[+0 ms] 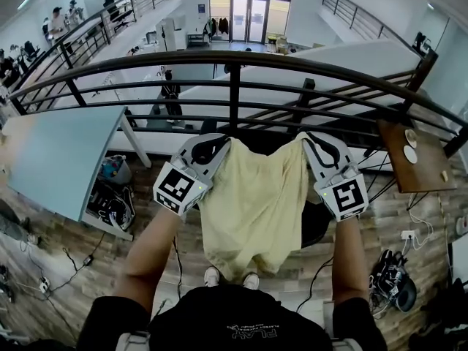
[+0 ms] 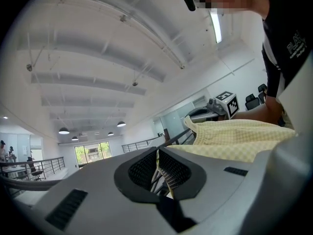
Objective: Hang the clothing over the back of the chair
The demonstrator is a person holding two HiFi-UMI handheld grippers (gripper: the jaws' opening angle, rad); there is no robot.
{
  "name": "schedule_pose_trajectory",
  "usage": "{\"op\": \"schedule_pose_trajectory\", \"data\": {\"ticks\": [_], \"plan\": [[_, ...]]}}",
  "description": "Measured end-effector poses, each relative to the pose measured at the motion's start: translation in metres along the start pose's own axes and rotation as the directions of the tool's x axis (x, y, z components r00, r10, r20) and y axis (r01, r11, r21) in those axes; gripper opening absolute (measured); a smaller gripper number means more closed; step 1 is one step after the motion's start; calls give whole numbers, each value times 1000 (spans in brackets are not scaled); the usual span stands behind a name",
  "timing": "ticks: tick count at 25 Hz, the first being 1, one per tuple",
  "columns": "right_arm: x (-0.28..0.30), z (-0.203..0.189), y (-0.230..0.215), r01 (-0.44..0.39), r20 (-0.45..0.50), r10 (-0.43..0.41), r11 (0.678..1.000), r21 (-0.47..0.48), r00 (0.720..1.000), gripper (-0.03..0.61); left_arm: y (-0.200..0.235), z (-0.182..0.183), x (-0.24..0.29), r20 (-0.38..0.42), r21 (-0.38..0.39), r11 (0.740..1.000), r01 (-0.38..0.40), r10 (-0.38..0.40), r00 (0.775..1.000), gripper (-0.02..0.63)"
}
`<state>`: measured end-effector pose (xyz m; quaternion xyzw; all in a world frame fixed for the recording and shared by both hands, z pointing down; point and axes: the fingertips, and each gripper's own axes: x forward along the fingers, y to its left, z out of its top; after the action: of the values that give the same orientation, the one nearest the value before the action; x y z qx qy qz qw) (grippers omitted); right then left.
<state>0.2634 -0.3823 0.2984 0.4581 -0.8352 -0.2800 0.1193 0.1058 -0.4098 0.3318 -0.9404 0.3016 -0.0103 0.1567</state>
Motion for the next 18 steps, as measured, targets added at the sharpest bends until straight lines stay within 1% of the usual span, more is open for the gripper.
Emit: {"op": "schedule_pose_trajectory", "data": {"ticks": [4,9,13,18], "plan": [[7,-19,7,-83,-47,82,996,-14,996,38,-1,-14,8,-56,0,999,33,-33,998,26],[10,-44,13,-148,-96,149,989,20,984,38,-5,-29,14,-117,1,998,63,-62,991,27],[12,-61,17,-184,-123,188,982,44,975,38,-5,-37,20,-137,-9,996,87,-87,987,28],[17,-73,28,-225,-129,231,972,63,964,38,-6,-50,21,-160,-13,994,109,-110,981,28]]}}
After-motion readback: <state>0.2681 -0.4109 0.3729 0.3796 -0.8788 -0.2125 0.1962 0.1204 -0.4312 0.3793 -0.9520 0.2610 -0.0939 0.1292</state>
